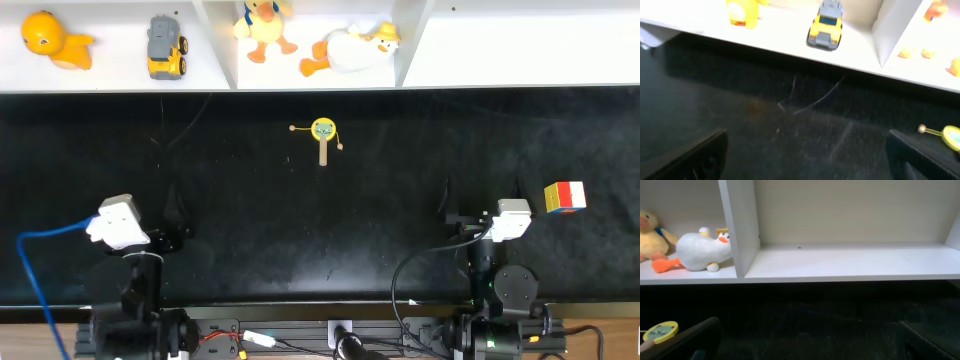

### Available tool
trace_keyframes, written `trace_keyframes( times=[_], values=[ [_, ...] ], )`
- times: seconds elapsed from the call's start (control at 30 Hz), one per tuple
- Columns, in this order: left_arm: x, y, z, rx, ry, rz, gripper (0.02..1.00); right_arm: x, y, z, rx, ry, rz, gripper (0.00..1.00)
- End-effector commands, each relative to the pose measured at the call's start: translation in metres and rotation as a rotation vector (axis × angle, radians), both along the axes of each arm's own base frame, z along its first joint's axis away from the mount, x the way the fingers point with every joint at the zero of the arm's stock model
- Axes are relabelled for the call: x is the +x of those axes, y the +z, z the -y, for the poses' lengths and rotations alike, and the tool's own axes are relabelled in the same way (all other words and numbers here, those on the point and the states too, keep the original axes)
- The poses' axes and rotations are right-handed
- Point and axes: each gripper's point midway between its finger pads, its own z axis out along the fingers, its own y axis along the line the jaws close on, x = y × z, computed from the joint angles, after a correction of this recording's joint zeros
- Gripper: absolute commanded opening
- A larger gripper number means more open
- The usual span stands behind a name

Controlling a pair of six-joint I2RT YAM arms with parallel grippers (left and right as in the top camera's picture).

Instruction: Store Toys

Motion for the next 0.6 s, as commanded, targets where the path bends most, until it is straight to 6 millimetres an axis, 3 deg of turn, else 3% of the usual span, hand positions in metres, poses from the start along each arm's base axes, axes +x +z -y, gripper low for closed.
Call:
trace_keyframes(
  times=[0.03, 0.6],
  values=[
    [0.0060, -0.0109, 0.0035, -0.083, -0.007, 0.085, 0.998, 0.0003, -0.0034, 0.0006, 0.007, -0.006, 0.000, 0.996],
    [0.0150, -0.0146, 0.0057, -0.067, -0.025, 0.185, 0.998, 0.0003, -0.0034, 0.0006, 0.007, -0.006, 0.000, 0.996]
  ],
)
